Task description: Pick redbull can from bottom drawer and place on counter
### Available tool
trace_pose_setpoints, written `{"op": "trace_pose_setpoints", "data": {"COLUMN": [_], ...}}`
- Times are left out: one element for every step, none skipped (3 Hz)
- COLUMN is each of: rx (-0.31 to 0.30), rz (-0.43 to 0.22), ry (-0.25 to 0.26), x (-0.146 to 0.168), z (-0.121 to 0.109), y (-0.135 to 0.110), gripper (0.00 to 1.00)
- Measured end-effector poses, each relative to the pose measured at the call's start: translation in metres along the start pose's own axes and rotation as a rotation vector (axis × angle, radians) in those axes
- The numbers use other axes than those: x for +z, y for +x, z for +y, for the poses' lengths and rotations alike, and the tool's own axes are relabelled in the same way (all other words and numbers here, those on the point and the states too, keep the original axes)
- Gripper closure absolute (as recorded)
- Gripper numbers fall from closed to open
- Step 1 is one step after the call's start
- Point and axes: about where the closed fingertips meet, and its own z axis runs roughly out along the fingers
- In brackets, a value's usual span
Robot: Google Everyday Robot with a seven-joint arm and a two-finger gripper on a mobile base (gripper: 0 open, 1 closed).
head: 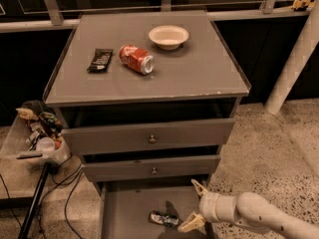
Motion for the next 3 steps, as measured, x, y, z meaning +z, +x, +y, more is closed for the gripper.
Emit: {"op": "trace_pose_setpoints", "data": {"rx": [-0.010,-0.017,-0.021], "rz": [0.028,0.089,0.154], "ry": [-0.006,-0.024,-0.031], "x": [0.016,0.040,0.089], "z": [-0.001,0.002,0.005], "y": [0.029,0.058,0.082], "gripper": [0.00,0.00,0.00]}}
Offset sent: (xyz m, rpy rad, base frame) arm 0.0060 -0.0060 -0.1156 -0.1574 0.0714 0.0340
